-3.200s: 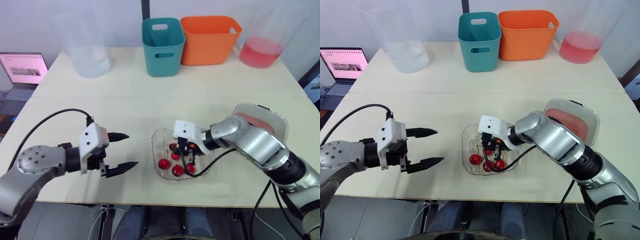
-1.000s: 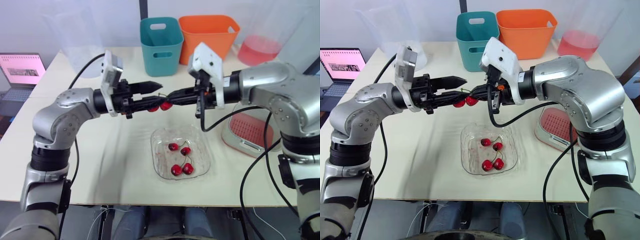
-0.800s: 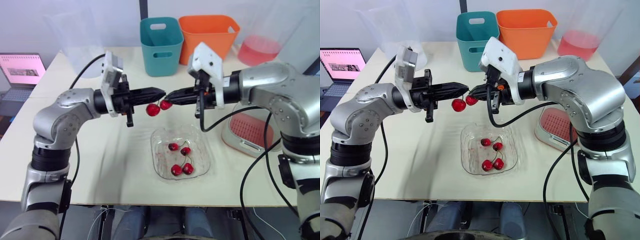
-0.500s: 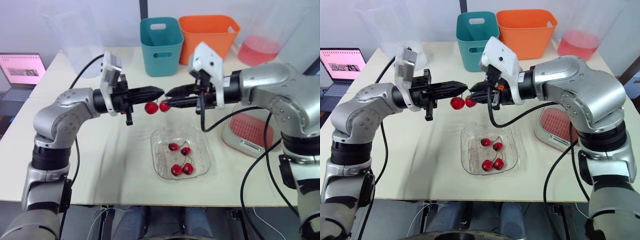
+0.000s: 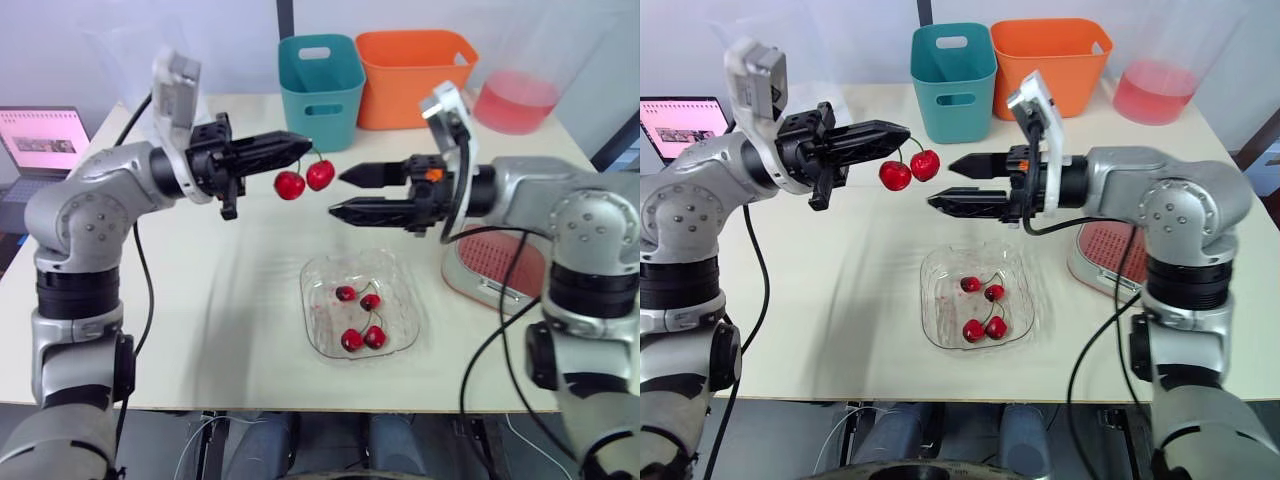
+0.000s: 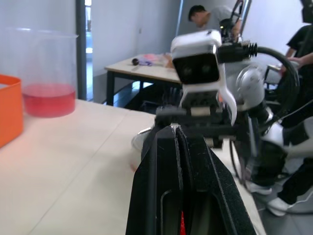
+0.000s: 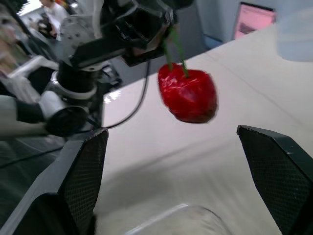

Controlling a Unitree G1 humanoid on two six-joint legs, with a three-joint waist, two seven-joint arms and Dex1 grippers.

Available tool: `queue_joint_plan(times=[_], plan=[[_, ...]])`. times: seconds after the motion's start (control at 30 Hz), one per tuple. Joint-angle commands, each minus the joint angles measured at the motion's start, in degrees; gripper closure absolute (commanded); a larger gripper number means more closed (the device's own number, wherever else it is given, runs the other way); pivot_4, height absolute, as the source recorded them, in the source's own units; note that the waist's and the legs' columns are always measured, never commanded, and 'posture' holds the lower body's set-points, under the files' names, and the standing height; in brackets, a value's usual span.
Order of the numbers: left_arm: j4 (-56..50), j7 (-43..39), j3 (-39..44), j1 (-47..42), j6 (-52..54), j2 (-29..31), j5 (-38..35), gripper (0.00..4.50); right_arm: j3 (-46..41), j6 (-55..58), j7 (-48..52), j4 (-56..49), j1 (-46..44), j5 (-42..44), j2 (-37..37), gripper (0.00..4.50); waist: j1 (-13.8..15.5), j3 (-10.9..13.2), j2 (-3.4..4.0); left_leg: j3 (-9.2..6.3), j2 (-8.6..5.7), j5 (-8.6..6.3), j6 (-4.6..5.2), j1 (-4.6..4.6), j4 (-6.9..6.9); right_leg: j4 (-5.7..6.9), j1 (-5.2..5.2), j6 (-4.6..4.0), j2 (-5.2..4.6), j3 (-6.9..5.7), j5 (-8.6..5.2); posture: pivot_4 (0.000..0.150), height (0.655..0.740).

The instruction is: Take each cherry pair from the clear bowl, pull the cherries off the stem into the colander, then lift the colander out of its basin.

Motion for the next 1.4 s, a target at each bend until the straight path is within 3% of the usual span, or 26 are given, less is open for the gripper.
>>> queue_joint_plan(times=[0.03,0.57,0.67,0.83,1.4], plan=[[-1.6,-0.7,0.9,-0.8,0.3,0.2,-1.1,4.5,-2.3,-0.5,-3.6,-1.2,-0.9,1.9,1.5,0.04,0.0,0.0,0.0,0.0,-0.01,0.0,0.0,0.0,0.01,0.0,0.0,0.0,0.0,0.0,0.0,0.15,0.74],[-2.2,-0.9,-0.7,0.2,-0.9,-1.1,0.4,4.5,-2.4,-1.0,-9.2,-0.5,-1.7,5.7,5.1,0.04,0.0,0.0,0.0,-0.01,-0.01,0.0,0.0,0.0,0.01,0.01,-0.01,0.0,0.01,0.0,0.0,0.15,0.74],[-2.1,-0.6,-0.5,0.2,-1.1,-1.4,0.5,4.5,-2.2,-1.2,-9.5,-0.6,-1.7,6.0,5.1,0.85,0.0,0.0,0.0,-0.01,-0.01,0.0,0.0,0.0,0.01,0.01,0.0,0.0,0.01,0.0,0.0,0.15,0.74],[-2.1,-0.6,-0.3,0.2,-1.1,-1.5,0.8,4.5,-2.0,-1.6,-9.7,-0.7,-1.5,6.6,4.9,3.33,-0.1,0.0,0.0,-0.01,-0.01,0.0,0.01,0.0,0.01,0.02,-0.01,0.0,0.01,0.0,0.0,0.15,0.74],[-1.3,0.9,1.6,-2.6,-0.4,-2.7,-0.7,4.5,3.7,-3.9,-5.6,-3.8,4.5,3.9,-1.1,3.33,-0.1,0.0,0.0,0.0,-0.02,-0.01,0.01,0.0,0.02,0.01,0.0,0.0,0.01,0.0,0.0,0.15,0.74]])
